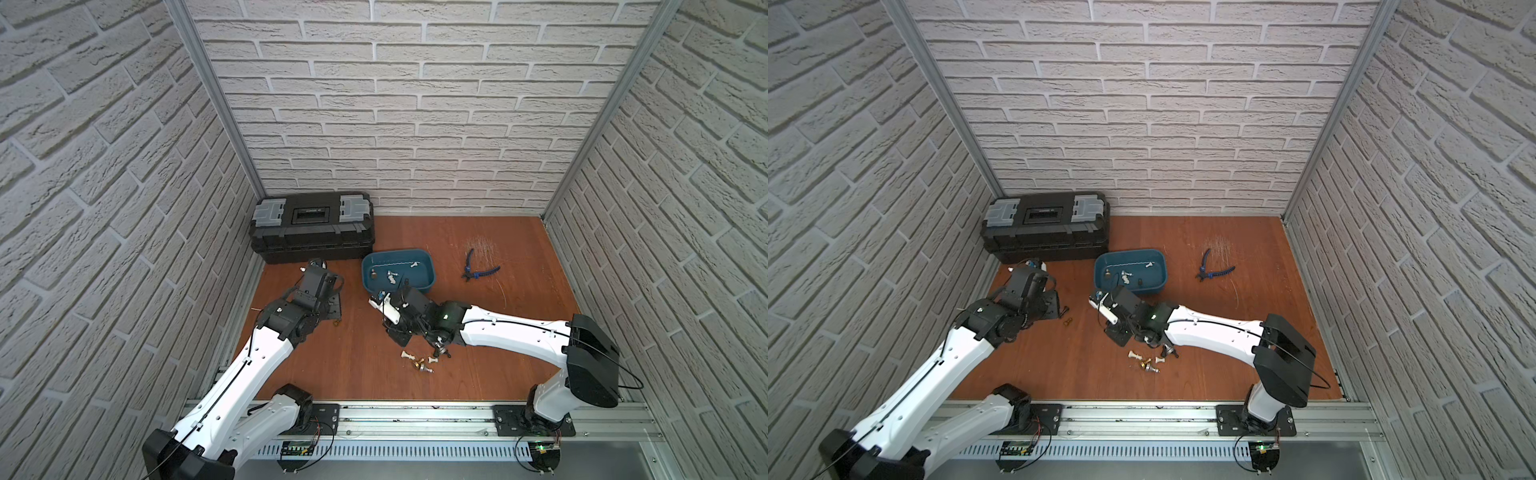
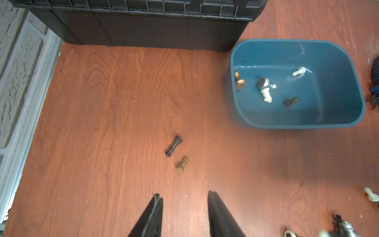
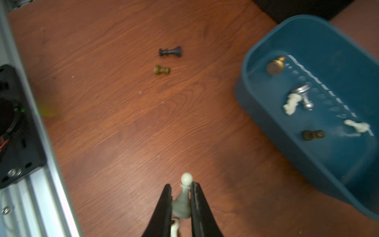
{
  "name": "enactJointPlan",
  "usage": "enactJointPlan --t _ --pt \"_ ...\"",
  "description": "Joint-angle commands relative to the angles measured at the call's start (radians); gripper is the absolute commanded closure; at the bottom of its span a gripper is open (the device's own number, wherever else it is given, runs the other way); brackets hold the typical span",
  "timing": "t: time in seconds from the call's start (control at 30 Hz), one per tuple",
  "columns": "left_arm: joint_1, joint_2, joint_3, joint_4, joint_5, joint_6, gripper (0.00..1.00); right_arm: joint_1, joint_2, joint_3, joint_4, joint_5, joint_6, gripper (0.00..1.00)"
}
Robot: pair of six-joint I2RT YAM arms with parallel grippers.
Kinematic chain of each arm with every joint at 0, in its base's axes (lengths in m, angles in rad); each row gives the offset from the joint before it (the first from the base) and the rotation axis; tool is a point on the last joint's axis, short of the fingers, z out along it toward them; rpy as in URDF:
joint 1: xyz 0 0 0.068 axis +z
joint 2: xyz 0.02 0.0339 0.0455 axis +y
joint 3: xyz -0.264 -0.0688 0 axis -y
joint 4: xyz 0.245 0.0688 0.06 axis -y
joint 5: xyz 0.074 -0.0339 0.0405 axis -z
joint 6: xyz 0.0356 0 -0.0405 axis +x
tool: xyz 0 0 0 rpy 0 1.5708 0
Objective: Put the chess pieces into the storage box
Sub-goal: Place the chess piece in the storage box, then pick up the chess piece at the center of the board.
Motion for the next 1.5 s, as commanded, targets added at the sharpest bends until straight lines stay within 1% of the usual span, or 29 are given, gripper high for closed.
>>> enactJointPlan --t 0.0,0.1,0.27,0.3,0.4,0.5,0.57,0.67,0.7,0.8,0.9,0.97,1.0,1.1,1.17,1.27,1.37,1.47 --pt "0.009 0.000 0.025 0.008 -0.021 0.015 0.58 -0.086 0.058 0.084 -0.001 -0.002 0.019 0.83" --pt "0.010 0.019 0.015 0.009 -0.006 0.010 0.58 -0.157 0.160 0.193 -0.019 -0.030 0.038 0.83" --pt "0.010 0.052 -0.019 0.022 0.041 -0.015 0.57 -0.239 0.334 0.375 -0.074 -0.045 0.057 0.85" --pt "0.009 0.053 -0.025 0.026 0.050 -0.020 0.57 -0.253 0.370 0.397 -0.080 -0.044 0.062 0.85" --pt "0.009 0.046 -0.049 0.042 0.075 -0.034 0.56 -0.287 0.405 0.426 -0.087 -0.033 0.078 0.85" --pt "0.008 0.054 -0.073 0.077 0.132 -0.030 0.55 -0.321 0.429 0.450 -0.111 -0.047 0.092 0.77" --pt "0.005 0.089 -0.075 0.089 0.164 -0.027 0.52 -0.331 0.426 0.454 -0.129 -0.056 0.093 0.72" --pt "-0.043 0.148 -0.064 0.100 0.170 -0.004 0.50 -0.331 0.359 0.404 -0.114 -0.051 0.090 0.67" --pt "-0.069 0.167 -0.057 0.109 0.166 0.006 0.50 -0.331 0.316 0.377 -0.103 -0.051 0.093 0.65" --pt "-0.172 0.221 -0.031 0.157 0.141 0.074 0.49 -0.332 0.210 0.293 -0.079 -0.042 0.106 0.63" --pt "-0.287 0.298 0.029 0.183 0.096 0.162 0.48 -0.333 0.095 0.198 -0.062 -0.034 0.125 0.62" --pt "-0.342 0.356 0.074 0.191 0.080 0.193 0.48 -0.333 0.008 0.119 -0.041 -0.030 0.142 0.61" --pt "-0.359 0.391 0.096 0.189 0.075 0.189 0.48 -0.334 -0.037 0.078 -0.030 -0.026 0.153 0.60" --pt "-0.368 0.491 0.170 0.159 0.079 0.121 0.49 -0.338 -0.146 -0.028 -0.033 -0.020 0.183 0.60" --pt "-0.374 0.542 0.194 0.143 0.078 0.078 0.50 -0.344 -0.208 -0.087 -0.058 -0.005 0.199 0.60" --pt "-0.361 0.551 0.166 0.170 0.042 -0.008 0.53 -0.354 -0.312 -0.190 -0.082 0.027 0.220 0.60" --pt "-0.294 0.493 0.091 0.225 0.033 -0.070 0.52 -0.359 -0.418 -0.296 -0.060 0.045 0.239 0.60" --pt "-0.175 0.440 0.042 0.220 0.036 -0.084 0.52 -0.363 -0.492 -0.363 -0.029 0.041 0.247 0.60"
